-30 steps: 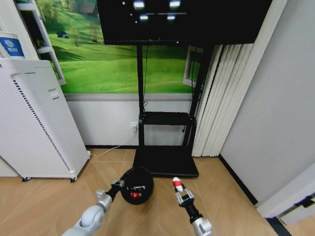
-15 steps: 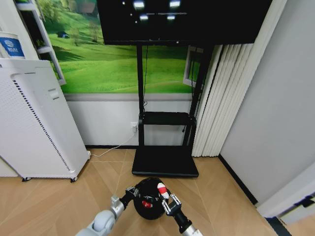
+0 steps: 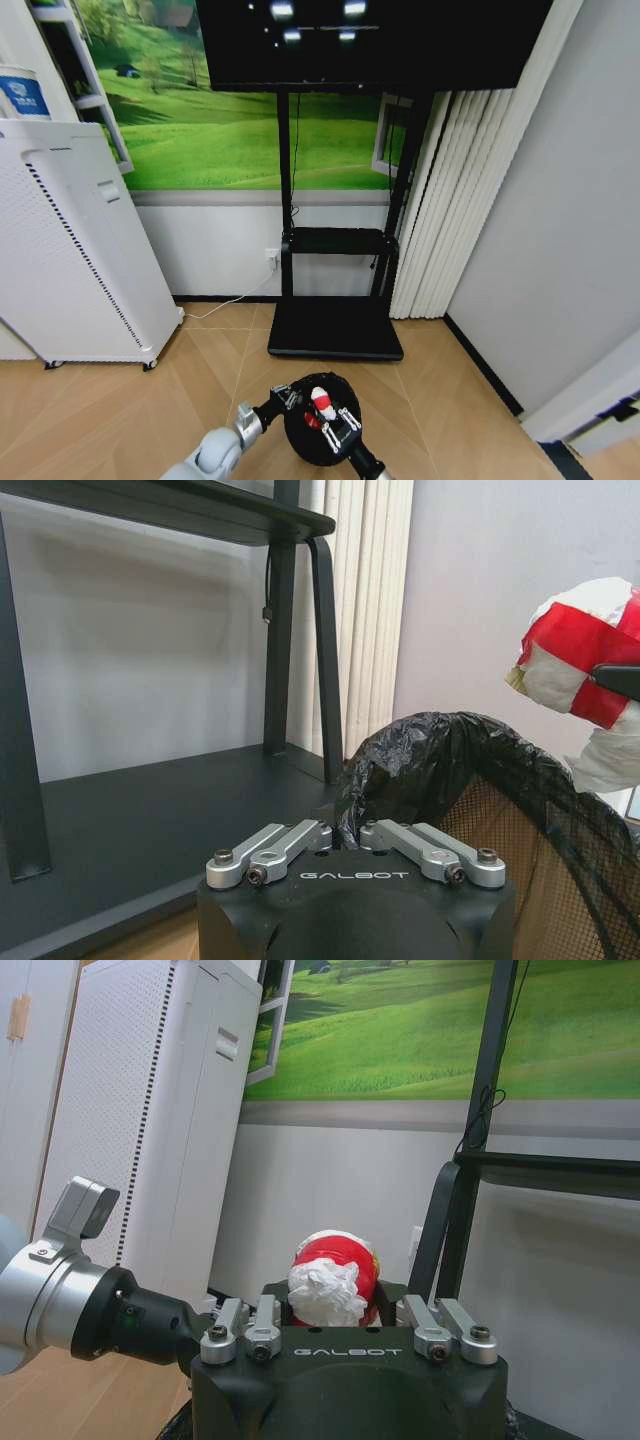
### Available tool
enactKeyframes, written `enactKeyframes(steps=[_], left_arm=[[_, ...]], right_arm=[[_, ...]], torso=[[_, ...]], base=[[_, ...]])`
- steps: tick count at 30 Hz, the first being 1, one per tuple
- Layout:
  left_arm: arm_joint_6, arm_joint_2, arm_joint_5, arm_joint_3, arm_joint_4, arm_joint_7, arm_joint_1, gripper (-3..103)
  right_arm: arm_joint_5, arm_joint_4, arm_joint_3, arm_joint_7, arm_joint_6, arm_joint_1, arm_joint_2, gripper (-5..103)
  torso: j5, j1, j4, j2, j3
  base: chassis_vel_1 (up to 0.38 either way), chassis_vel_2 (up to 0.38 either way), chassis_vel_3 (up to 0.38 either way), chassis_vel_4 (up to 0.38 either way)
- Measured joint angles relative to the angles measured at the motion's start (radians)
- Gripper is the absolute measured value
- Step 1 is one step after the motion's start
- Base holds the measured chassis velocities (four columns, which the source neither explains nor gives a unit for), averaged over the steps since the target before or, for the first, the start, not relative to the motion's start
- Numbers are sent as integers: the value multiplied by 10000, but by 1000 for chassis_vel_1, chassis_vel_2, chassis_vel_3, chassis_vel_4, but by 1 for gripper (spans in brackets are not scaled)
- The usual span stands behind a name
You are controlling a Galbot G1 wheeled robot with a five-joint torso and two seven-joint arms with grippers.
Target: Pick up the trash bin and place the garbage on the floor into it.
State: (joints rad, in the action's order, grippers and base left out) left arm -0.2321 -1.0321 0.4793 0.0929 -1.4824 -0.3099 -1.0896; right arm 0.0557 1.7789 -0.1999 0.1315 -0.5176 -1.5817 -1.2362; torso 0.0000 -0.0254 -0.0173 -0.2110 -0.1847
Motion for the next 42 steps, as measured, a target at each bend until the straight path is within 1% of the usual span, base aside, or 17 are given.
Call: enactKeyframes(steps=[2, 5, 7, 15, 20, 22, 23, 26, 27, 29, 31, 34, 35, 36, 38, 40, 42], left_arm=[[0, -5, 15, -67, -40, 5, -18, 6], [0, -2, 30, -109, -61, 8, -20, 6], [3, 6, 49, -159, -65, 14, -24, 6], [35, -199, 71, -739, -85, 186, -203, 6], [196, -257, 267, -1442, -374, 668, -554, 6], [500, -234, 888, -2147, -964, 1331, -979, 6], [500, -234, 888, -2147, -964, 1331, -979, 6], [1273, -367, 2202, -4338, -2264, 2925, -2065, 6], [1273, -367, 2202, -4338, -2264, 2925, -2065, 6], [1842, -352, 2586, -5547, -3074, 3922, -2991, 6], [2137, -327, 2634, -5932, -3341, 4250, -3312, 6], [3236, -327, 2856, -7179, -4071, 5284, -4277, 6], [3236, -327, 2856, -7179, -4071, 5284, -4277, 6], [3462, -514, 2881, -8042, -4477, 5328, -4978, 6], [3529, -657, 2883, -8546, -4707, 5269, -5436, 6], [3598, -1086, 2938, -9638, -5247, 4896, -6745, 6], [3600, -1241, 2989, -10022, -5431, 4667, -7265, 6]], right_arm=[[-1, -34, -6, 3, -2, 29, 8, 56], [-7, -49, -11, 3, -2, 36, 9, 61], [-15, -71, -23, 4, -7, 48, -3, 78], [-312, -17, -275, -296, -98, 37, -113, 91], [-756, 276, -725, -1433, 188, -9, -254, 93], [-968, 488, -1287, -2531, 601, 143, -292, 98], [-968, 488, -1287, -2531, 601, 143, -292, 98], [-1251, 422, -2367, -3854, 1613, 952, -124, 100], [-1251, 422, -2367, -3854, 1613, 952, -124, 100], [-1548, 212, -2867, -4143, 2108, 1178, -81, 100], [-1668, 145, -3044, -4200, 2236, 1181, -95, 100], [-1989, -81, -3787, -4305, 2442, 1001, -277, 100], [-1989, -81, -3787, -4305, 2442, 1001, -277, 100], [-2251, -259, -3987, -4345, 2560, 1016, -333, 100], [-2463, -389, -4067, -4395, 2655, 1071, -345, 100], [-2918, -636, -4335, -4456, 2878, 1208, -371, 100], [-3052, -731, -4546, -4456, 2960, 1239, -390, 100]], torso=[[0, 0, -1, 0, 0], [0, 0, -1, 0, 0], [0, 0, -1, 0, 0], [-1, 0, -3, 1, 0], [-2, -1, -2, 0, -1], [-1, 0, -2, 0, 0], [-1, 0, -2, 0, 0], [1, 0, -1, 0, 0], [1, 0, -1, 0, 0], [-2, 0, 5, 0, 0], [-1, 0, 3, 0, 0], [-3, 0, -8, 0, 0], [-3, 0, -8, 0, 0], [-3, 0, -11, 0, 0], [1, 0, -9, 0, 1], [1, 0, 11, 0, 1], [-3, 0, 11, -1, 1]], base=[[0, 0, 0, 0], [0, 0, 0, 0], [0, 0, 0, 0], [0, 0, 0, 0], [0, 0, 0, 0], [0, 0, 0, 0], [0, 0, 0, 0], [0, 0, 0, 0], [0, 0, 0, 0], [0, 0, 0, 0], [0, 0, 0, 0], [0, 0, 0, 0], [0, 0, 0, 0], [0, 0, 0, 0], [0, 0, 0, 0], [0, 0, 0, 0], [0, 0, 0, 0]])
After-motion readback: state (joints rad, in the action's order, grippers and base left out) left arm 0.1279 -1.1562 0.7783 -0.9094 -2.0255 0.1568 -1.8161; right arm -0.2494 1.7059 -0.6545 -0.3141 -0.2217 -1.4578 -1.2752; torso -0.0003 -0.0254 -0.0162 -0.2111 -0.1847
